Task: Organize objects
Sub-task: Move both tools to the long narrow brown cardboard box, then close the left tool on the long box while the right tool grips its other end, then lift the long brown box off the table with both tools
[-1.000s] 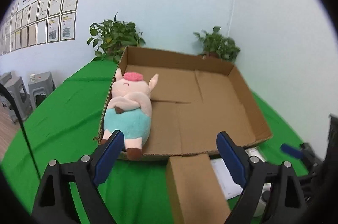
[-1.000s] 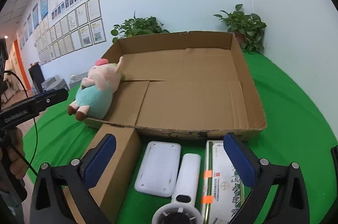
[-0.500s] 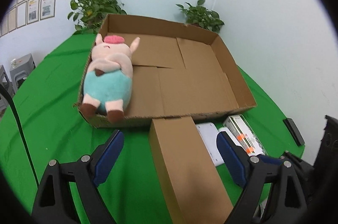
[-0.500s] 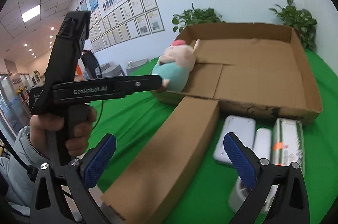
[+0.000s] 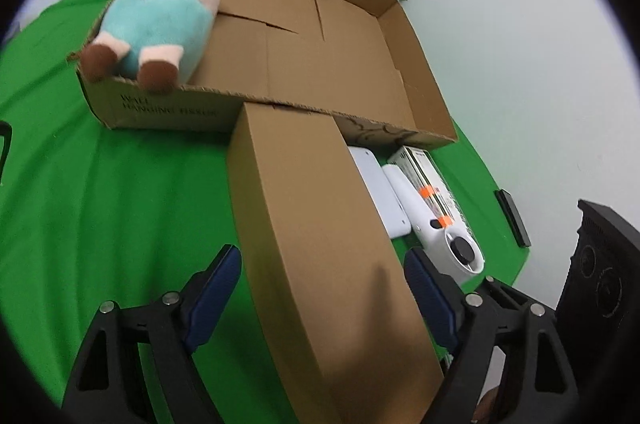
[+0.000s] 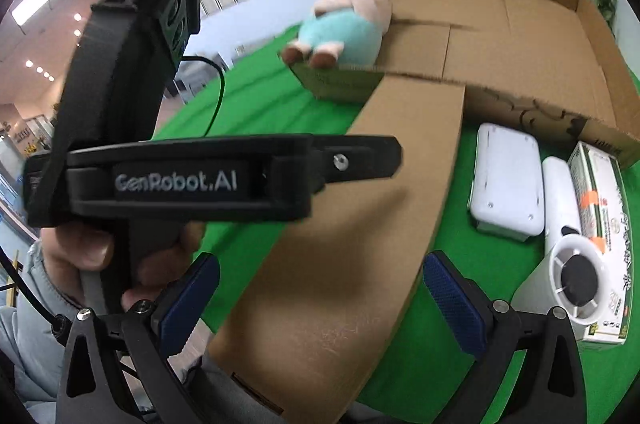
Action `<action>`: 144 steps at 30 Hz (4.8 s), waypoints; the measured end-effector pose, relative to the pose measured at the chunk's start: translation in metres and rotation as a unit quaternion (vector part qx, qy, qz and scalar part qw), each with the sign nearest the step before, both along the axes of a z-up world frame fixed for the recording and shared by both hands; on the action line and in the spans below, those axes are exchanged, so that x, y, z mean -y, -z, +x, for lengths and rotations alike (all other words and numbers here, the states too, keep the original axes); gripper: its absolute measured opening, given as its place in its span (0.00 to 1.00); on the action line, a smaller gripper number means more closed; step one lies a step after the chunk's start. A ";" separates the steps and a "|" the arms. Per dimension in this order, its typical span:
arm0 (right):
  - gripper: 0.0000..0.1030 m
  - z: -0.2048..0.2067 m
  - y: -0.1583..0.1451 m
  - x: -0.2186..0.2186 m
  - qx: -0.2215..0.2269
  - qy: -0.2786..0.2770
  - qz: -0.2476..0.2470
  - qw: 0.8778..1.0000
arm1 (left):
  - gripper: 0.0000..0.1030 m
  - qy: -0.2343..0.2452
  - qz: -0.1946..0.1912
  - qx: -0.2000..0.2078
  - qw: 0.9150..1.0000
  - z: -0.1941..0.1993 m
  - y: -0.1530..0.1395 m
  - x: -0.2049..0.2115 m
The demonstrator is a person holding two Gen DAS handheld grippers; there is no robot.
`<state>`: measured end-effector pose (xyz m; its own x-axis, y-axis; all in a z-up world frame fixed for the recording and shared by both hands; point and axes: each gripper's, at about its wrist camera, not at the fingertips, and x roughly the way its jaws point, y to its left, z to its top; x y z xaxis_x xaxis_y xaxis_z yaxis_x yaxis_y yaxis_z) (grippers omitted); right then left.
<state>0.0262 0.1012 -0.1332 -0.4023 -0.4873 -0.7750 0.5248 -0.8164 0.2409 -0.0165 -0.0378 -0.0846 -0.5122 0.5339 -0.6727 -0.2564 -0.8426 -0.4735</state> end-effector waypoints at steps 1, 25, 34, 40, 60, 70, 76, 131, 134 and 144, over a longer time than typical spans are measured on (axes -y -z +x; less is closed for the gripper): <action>1.00 0.000 0.000 0.002 0.000 0.002 0.005 1.000 | 0.80 0.003 0.002 0.001 1.000 0.001 0.002 -0.001; 0.96 -0.021 0.018 0.009 0.103 -0.035 -0.141 0.984 | 0.67 -0.032 0.000 -0.017 0.999 0.029 -0.041 0.027; 0.99 -0.030 0.017 -0.012 0.110 -0.036 -0.154 0.981 | 0.63 -0.022 0.001 -0.011 1.000 0.022 -0.041 0.012; 1.00 -0.019 0.005 -0.031 0.071 -0.011 -0.103 0.992 | 0.63 -0.002 0.007 -0.016 1.000 0.020 -0.043 -0.007; 0.80 0.000 -0.012 -0.018 0.028 -0.030 -0.044 0.998 | 0.62 -0.040 0.019 0.010 0.999 0.024 -0.025 0.015; 0.66 -0.004 -0.017 -0.010 0.024 -0.035 -0.055 0.998 | 0.28 -0.036 0.034 0.005 0.999 0.031 -0.028 0.018; 0.72 -0.015 -0.013 0.002 0.067 -0.060 -0.125 0.988 | 0.28 -0.053 0.037 -0.006 0.998 0.041 -0.045 0.028; 0.15 0.006 0.000 -0.016 -0.025 0.041 0.014 0.999 | 0.19 -0.055 -0.099 0.040 0.993 0.063 0.003 0.009; 0.14 0.005 -0.001 -0.019 -0.019 0.046 0.001 0.999 | 0.19 -0.054 -0.103 0.042 0.992 0.062 0.001 0.010; 0.13 0.002 0.003 -0.020 -0.026 0.068 0.001 0.997 | 0.19 -0.066 -0.115 0.038 0.990 0.055 0.001 0.003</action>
